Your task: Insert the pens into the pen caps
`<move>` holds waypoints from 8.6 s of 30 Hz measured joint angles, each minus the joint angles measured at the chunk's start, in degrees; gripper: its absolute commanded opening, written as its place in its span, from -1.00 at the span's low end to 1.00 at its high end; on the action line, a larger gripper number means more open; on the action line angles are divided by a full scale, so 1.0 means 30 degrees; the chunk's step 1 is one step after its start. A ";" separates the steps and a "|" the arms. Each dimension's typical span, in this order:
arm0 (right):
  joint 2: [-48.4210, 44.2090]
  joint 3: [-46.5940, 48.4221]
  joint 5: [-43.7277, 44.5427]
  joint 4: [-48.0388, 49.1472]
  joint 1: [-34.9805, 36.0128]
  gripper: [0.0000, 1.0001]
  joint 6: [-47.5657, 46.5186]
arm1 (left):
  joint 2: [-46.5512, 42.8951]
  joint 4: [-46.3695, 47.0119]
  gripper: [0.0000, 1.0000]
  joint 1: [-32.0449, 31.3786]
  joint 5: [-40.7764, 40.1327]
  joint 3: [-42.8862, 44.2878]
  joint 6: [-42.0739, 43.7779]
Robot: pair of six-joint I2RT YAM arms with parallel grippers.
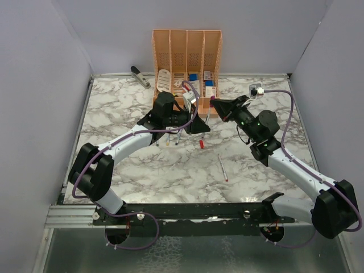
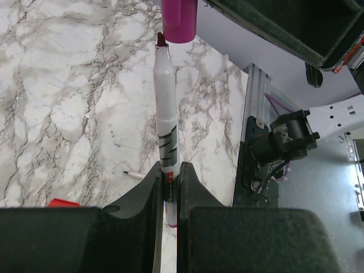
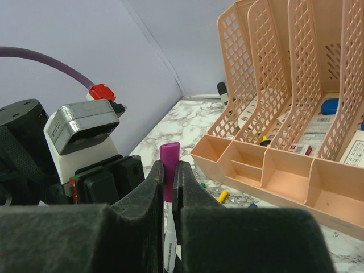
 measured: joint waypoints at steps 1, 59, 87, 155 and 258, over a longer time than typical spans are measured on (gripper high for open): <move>0.0000 0.0000 -0.0007 0.0000 0.0000 -0.98 -0.0007 | 0.0000 0.0000 -1.00 0.0000 0.0000 0.0000 -0.0007; 0.0175 -0.0284 0.0226 0.0466 0.0000 -0.98 -0.0605 | 0.0000 -0.0022 -1.00 0.0000 0.0240 0.0000 -0.0131; 0.0597 -0.0678 -0.0962 0.1195 0.0044 -0.98 0.0386 | 0.0000 0.0153 -1.00 0.0000 -0.0306 0.0219 -0.0554; 0.7162 0.5588 0.4918 -1.0178 0.3803 -0.98 -0.0729 | -0.3985 -0.1013 0.30 0.2251 -0.7446 -0.4044 -0.0780; 0.9063 0.4663 0.8553 -2.3620 0.4554 -0.98 0.2878 | -0.3621 -0.2142 0.29 0.2397 -0.8510 -0.4546 0.0160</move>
